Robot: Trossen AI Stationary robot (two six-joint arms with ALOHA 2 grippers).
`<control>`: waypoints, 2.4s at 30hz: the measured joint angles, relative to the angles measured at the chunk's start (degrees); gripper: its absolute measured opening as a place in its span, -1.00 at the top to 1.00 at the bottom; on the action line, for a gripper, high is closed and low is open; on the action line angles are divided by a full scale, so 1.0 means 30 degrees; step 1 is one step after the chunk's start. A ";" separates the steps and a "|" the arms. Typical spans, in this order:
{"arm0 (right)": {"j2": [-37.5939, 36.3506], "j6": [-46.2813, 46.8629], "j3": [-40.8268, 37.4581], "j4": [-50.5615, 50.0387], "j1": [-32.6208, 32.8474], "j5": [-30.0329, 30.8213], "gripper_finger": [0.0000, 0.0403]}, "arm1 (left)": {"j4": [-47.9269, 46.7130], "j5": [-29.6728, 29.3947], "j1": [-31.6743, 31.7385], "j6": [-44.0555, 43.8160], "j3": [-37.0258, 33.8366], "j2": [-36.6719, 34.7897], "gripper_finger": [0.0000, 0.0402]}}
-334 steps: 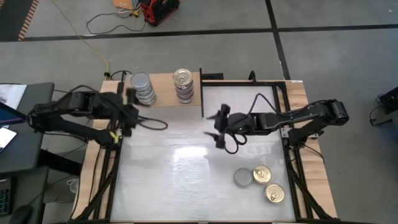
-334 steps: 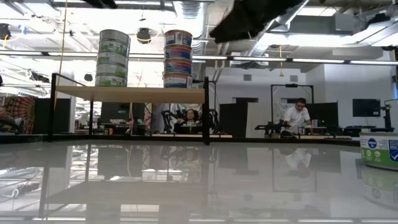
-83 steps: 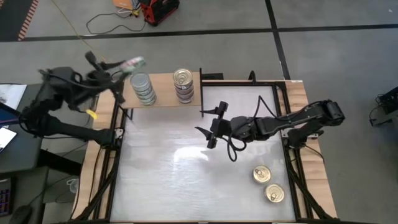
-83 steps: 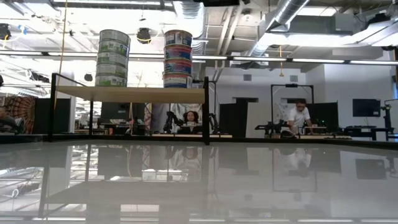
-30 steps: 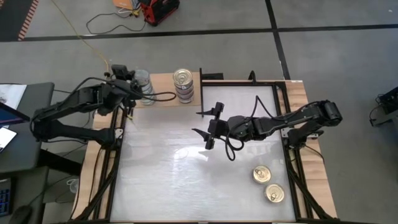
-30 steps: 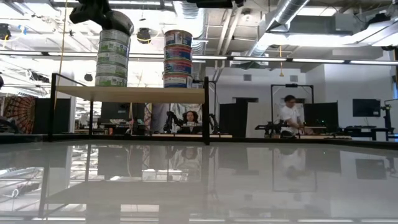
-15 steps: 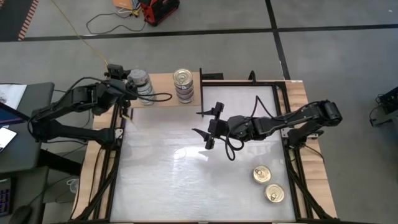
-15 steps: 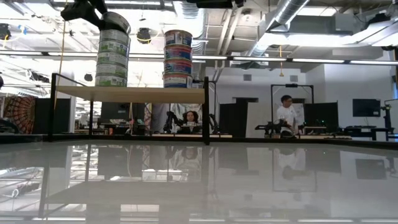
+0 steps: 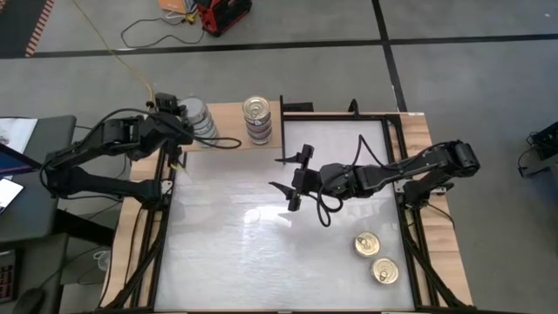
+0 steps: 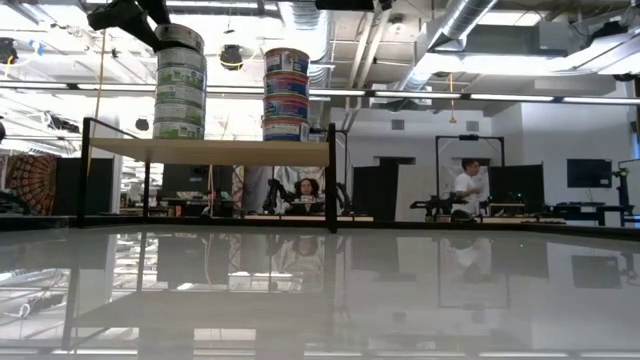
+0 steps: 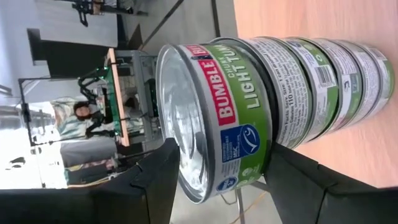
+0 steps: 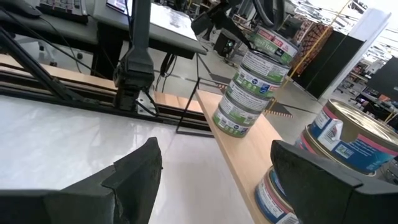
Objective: Stack canned seafood by type on shelf
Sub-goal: Stack the green-white tuna can on top of the other green-white tuna cans on the shelf, then stack the blue-pink tuna can on top of the other blue-pink tuna cans on the shelf
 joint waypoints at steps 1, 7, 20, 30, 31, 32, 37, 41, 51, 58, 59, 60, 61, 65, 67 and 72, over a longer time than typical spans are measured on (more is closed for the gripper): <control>0.0000 0.0000 0.0000 0.0000 0.0000 -0.0003 -0.65 | 0.0025 0.0007 -0.0005 0.0018 0.0000 0.0000 -0.07; 0.0000 -0.0136 0.0000 0.0000 -0.0007 -0.0003 -0.65 | 0.0138 0.0215 -0.0005 0.0490 -0.0004 0.0015 -0.07; 0.0000 -0.0146 0.0000 0.0007 -0.0007 -0.0003 -0.65 | 0.1127 0.0343 -0.0012 0.1757 -0.0036 0.0022 -0.07; -0.0007 -0.0146 0.0000 0.0017 -0.0007 -0.0001 -0.65 | -0.1643 0.2024 -0.0012 -0.0501 0.2316 0.0882 -0.07; -0.0007 -0.0146 0.0000 0.0032 -0.0007 0.0004 -0.65 | -0.2274 0.2144 -0.0012 -0.0861 0.2422 0.1060 -0.07; -0.0007 -0.0146 0.0000 0.0051 -0.0007 0.0004 -0.65 | -0.2802 0.2235 -0.0010 -0.1149 0.2470 0.1243 -0.07; -0.0007 -0.0066 0.0000 0.0044 -0.0004 0.0001 -0.65 | -0.3042 0.1809 -0.0012 -0.1464 0.2481 0.1632 -0.07; -0.0007 -0.0082 0.0000 0.0036 0.0125 0.0004 -0.65 | -0.2786 0.1484 -0.0093 -0.1279 0.2626 0.1593 -0.07; -0.0007 -0.0138 0.0000 -0.0096 0.0146 0.0004 -0.65 | -0.1982 0.1731 -0.2294 -0.0833 0.4146 0.1596 -0.07; -0.0503 0.1351 -0.0015 -0.2787 0.0897 0.0011 -0.65 | -0.1861 0.5259 -0.4837 -0.4645 0.4092 0.1753 -0.07; -0.0702 0.2002 -0.0015 -0.3664 0.1116 0.0004 -0.65 | -0.1752 0.6143 -0.5248 -0.5566 0.3873 0.1758 -0.07; -0.0885 0.2783 -0.0015 -0.4577 0.1314 -0.0036 -0.65 | -0.1791 0.7206 -0.5647 -0.6438 0.3572 0.1770 -0.07; -0.1032 0.3720 -0.0015 -0.5505 0.1496 -0.0298 -0.65 | -0.1842 0.8341 -0.6038 -0.7275 0.3230 0.1774 -0.07; -0.1289 0.7541 -0.0015 -0.9779 0.2212 -0.1648 -0.65 | -0.0865 1.2483 -0.7427 -0.9894 0.1577 0.1905 -0.07; -0.1439 1.0008 -0.0015 -1.2082 0.2736 -0.2613 -0.65 | 0.0225 1.3952 -0.8040 -1.0947 0.0481 0.2004 -0.07; -0.1552 1.6336 -0.0018 -1.7345 0.4287 -0.5880 -0.65 | 0.3845 1.4826 -0.9236 -1.2002 -0.2639 0.2113 -0.07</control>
